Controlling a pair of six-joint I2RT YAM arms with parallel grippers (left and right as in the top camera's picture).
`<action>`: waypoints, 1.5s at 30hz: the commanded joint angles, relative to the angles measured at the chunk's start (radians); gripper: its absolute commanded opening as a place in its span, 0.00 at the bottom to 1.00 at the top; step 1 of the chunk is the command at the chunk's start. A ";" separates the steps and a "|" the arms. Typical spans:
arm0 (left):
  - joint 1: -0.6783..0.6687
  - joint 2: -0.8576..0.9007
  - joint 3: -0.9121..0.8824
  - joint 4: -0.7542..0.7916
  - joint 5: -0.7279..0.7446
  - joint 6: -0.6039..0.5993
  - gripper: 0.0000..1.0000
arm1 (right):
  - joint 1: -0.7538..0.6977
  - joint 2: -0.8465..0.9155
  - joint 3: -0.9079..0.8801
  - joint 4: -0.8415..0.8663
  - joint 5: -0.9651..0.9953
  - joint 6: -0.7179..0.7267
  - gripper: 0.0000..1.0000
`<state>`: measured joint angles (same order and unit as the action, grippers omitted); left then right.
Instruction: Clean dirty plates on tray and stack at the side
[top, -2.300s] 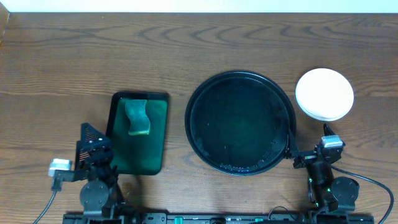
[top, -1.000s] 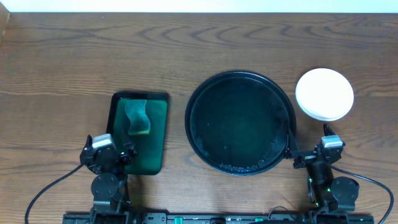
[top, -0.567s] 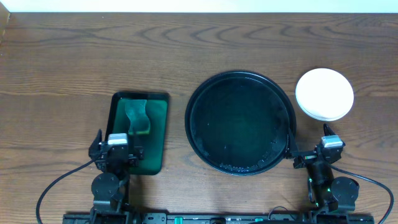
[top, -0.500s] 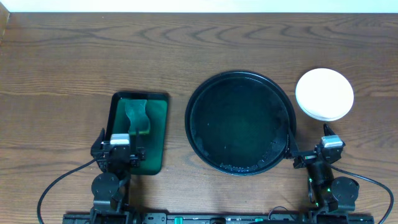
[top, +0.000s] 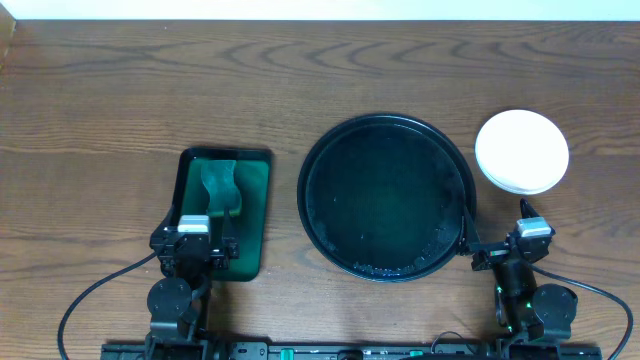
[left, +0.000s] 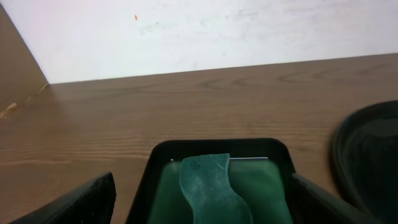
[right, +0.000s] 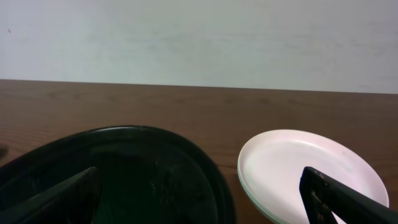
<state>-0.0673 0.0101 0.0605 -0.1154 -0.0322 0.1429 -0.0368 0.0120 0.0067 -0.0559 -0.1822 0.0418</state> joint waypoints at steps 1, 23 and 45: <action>0.000 -0.008 -0.031 -0.013 -0.026 -0.052 0.88 | 0.005 -0.005 -0.001 -0.005 0.010 0.003 0.99; 0.000 -0.008 -0.031 -0.010 -0.031 -0.077 0.88 | 0.005 -0.005 -0.001 -0.005 0.010 0.003 0.99; 0.000 -0.006 -0.031 -0.009 -0.031 -0.077 0.87 | 0.005 -0.005 -0.001 -0.005 0.010 0.003 0.99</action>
<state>-0.0673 0.0101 0.0605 -0.1143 -0.0517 0.0772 -0.0368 0.0120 0.0067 -0.0559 -0.1822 0.0418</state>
